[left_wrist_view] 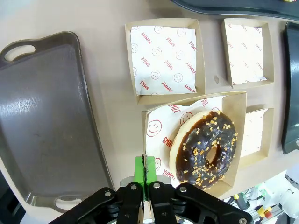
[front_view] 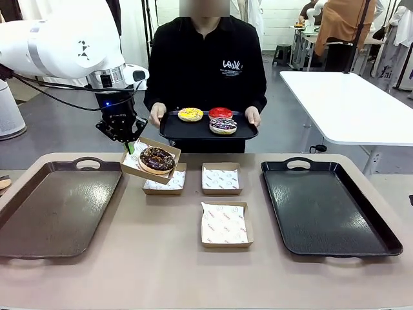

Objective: Individually package the donuts and arrange them on the tray.
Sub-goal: Place the picked Paper togo box on the Handle tray while simultaneously picking up another Paper togo box from the table with the other hand.

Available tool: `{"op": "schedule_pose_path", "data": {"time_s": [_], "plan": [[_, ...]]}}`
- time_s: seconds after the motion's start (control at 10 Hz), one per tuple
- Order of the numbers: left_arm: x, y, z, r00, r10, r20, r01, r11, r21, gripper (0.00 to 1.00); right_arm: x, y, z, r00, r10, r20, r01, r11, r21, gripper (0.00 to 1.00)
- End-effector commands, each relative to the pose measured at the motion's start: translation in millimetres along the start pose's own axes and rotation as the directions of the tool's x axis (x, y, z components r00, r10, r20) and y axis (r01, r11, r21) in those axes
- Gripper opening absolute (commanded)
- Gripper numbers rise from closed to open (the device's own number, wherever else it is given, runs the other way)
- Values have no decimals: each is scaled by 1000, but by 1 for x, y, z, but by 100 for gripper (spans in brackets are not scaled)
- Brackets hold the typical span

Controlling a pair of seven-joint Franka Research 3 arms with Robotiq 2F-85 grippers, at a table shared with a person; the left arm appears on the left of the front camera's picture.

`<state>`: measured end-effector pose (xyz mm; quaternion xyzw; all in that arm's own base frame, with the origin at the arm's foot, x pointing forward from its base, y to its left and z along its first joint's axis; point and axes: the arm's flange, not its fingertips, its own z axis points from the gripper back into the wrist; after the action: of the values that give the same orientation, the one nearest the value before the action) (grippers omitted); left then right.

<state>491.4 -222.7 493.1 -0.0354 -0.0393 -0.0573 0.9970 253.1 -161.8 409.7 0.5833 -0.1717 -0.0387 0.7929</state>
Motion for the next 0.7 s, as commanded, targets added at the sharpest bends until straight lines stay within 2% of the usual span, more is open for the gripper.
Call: {"op": "schedule_pose_path", "data": {"time_s": [0.0,0.2,0.3,0.4,0.5,0.6], "plan": [[-5,1,2,1000,2,3,-2,1000,2,0,0,0,1,1000,1,0,-1,1000,8,100],[-5,1,2,1000,2,3,-2,1000,2,0,0,0,0,1000,0,0,0,1000,0,100],[0,0,0,1000,0,0,0,1000,0,1,-1,7,-7,1000,-5,-23,3,998,-69,100],[-1,9,14,1000,-19,-11,19,1000,7,1,3,30,-19,998,31,-49,-38,989,-143,100],[-18,21,26,997,-70,-22,71,997,28,1,4,54,-35,994,43,-102,-66,971,-231,100],[-36,36,36,992,-123,-3,123,992,6,1,20,80,-60,991,20,-131,-58,954,-294,100]]}}
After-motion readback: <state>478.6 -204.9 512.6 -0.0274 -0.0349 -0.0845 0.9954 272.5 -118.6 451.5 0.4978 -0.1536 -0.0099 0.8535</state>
